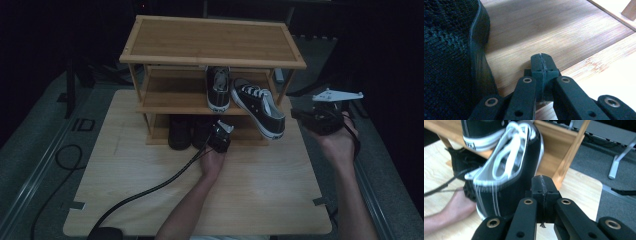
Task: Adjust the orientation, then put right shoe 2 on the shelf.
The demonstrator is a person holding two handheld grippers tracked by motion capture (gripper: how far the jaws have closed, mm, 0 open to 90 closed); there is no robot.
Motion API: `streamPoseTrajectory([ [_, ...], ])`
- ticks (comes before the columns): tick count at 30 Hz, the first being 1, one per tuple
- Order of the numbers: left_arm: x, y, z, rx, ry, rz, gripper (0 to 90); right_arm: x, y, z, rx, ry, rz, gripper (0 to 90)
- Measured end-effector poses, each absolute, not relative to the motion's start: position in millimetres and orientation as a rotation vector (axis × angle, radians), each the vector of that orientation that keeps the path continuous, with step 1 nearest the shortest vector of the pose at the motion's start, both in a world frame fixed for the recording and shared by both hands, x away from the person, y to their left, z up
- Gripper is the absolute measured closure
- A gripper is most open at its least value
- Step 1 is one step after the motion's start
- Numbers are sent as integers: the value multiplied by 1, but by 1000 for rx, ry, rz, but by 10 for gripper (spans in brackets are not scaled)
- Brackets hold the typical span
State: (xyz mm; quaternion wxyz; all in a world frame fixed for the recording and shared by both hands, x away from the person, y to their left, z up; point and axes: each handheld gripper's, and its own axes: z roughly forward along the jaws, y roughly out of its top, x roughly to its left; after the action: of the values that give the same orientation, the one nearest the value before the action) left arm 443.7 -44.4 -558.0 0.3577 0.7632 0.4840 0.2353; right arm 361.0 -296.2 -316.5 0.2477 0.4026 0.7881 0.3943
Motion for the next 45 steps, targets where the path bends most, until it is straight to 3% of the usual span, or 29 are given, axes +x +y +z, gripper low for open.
streamPoseTrajectory([
  [19,444,-44,-558,1970,1249,606,900,316,-293,-357,1055,2226,1090,900],
  [45,443,-44,-558,1964,1253,605,900,317,-279,-363,1029,2239,1092,900],
])
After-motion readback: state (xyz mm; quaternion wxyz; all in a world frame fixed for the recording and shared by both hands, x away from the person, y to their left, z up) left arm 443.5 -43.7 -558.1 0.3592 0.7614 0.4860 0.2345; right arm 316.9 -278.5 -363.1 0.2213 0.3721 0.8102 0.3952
